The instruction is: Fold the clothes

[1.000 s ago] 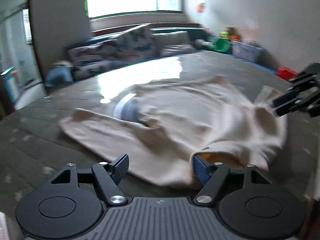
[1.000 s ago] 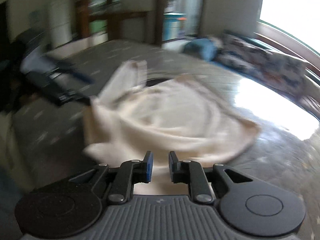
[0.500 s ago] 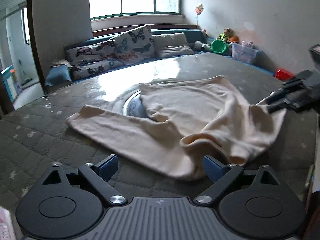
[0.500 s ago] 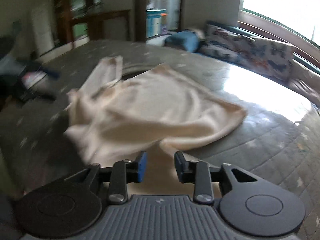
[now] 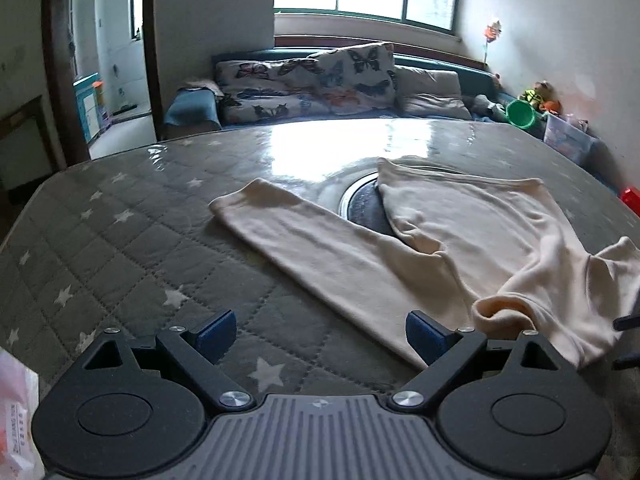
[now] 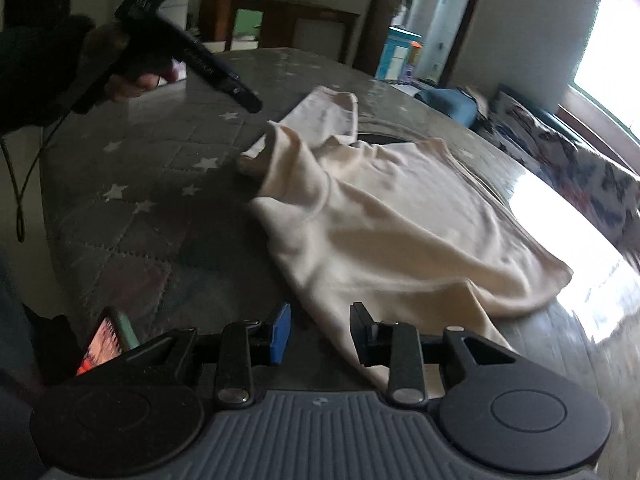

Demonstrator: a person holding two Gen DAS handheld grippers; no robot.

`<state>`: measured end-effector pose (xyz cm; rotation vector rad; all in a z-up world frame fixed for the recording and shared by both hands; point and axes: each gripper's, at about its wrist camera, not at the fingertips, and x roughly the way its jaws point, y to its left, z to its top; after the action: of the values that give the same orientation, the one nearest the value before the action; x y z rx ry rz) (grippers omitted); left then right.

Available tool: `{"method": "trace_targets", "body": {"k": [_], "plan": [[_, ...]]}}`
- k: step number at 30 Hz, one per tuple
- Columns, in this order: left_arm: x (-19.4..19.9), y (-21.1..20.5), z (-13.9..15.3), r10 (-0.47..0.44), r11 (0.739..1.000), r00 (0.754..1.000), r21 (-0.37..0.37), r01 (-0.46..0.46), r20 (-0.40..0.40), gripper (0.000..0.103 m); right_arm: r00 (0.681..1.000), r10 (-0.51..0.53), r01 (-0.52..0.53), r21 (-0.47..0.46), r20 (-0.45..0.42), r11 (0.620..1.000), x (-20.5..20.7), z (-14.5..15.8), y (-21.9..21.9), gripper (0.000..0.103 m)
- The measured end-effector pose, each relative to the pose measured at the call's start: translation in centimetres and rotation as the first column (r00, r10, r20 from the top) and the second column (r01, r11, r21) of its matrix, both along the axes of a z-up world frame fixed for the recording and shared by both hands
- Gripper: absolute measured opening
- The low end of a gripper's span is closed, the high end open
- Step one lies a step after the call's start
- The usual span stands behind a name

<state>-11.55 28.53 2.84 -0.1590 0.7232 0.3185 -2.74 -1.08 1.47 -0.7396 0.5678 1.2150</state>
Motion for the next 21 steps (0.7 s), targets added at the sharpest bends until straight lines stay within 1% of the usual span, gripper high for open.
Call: {"method": "trace_targets", "body": {"k": [1,2,4,7,10,12,14,15,16,18,20,21], "plan": [[-0.2,0.0,0.1,0.0,1.0,1.0,0.003,0.0,0.001,0.094,1.0,0.006,-0.006,-0.008,0.002,1.0,0.1,-0.3,0.6,0.018],[-0.3,0.0,0.1,0.0,1.0,1.0,0.007,0.0,0.003,0.094,1.0,0.011,-0.011,-0.014,-0.005,1.0,0.2,-0.5,0.8,0.012],[-0.6,0.0,0.3,0.003,1.0,1.0,0.014,-0.003,0.006,0.094,1.0,0.019,-0.019,-0.024,-0.025,1.0,0.4,-0.5,1.0,0.006],[-0.5,0.5,0.5,0.017,1.0,1.0,0.021,-0.017,0.006,0.094,0.998,0.05,-0.052,-0.062,-0.034,0.997,0.0,-0.2,-0.3,0.005],[0.2,1.1,0.6,0.03,0.999,1.0,0.025,-0.03,0.007,0.094,0.997,0.068,-0.071,-0.124,-0.034,0.99,-0.4,0.3,-2.1,0.005],[0.8,1.5,0.7,0.038,0.999,0.999,0.027,-0.038,0.009,0.094,0.997,0.066,-0.072,-0.182,-0.04,0.981,-0.4,0.5,-3.4,0.005],[1.8,1.9,0.7,0.044,0.999,0.999,0.028,-0.044,0.011,0.094,0.997,0.046,-0.057,-0.199,-0.057,0.978,-0.1,0.7,-4.4,0.006],[2.3,2.1,0.7,0.051,0.998,0.999,0.035,-0.051,0.009,0.094,0.996,0.028,-0.043,-0.193,-0.079,0.98,0.2,1.1,-4.9,0.006],[2.9,2.3,0.6,0.062,0.997,0.998,0.046,-0.062,0.008,0.094,0.994,0.006,-0.026,-0.183,-0.108,0.983,0.7,1.4,-5.3,0.009],[4.1,2.9,0.3,0.092,0.995,0.996,0.05,-0.092,0.007,0.093,0.989,-0.046,0.026,-0.144,-0.138,0.989,1.6,2.4,-6.1,0.012],[5.4,3.7,-0.2,0.12,0.992,0.993,0.048,-0.121,0.01,0.093,0.978,-0.129,0.117,-0.083,-0.165,0.99,3.2,3.4,-7.2,0.014],[6.0,4.0,-0.4,0.136,0.989,0.991,0.051,-0.136,0.009,0.092,0.969,-0.176,0.168,-0.059,-0.173,0.984,4.0,3.7,-7.6,0.016]]}}
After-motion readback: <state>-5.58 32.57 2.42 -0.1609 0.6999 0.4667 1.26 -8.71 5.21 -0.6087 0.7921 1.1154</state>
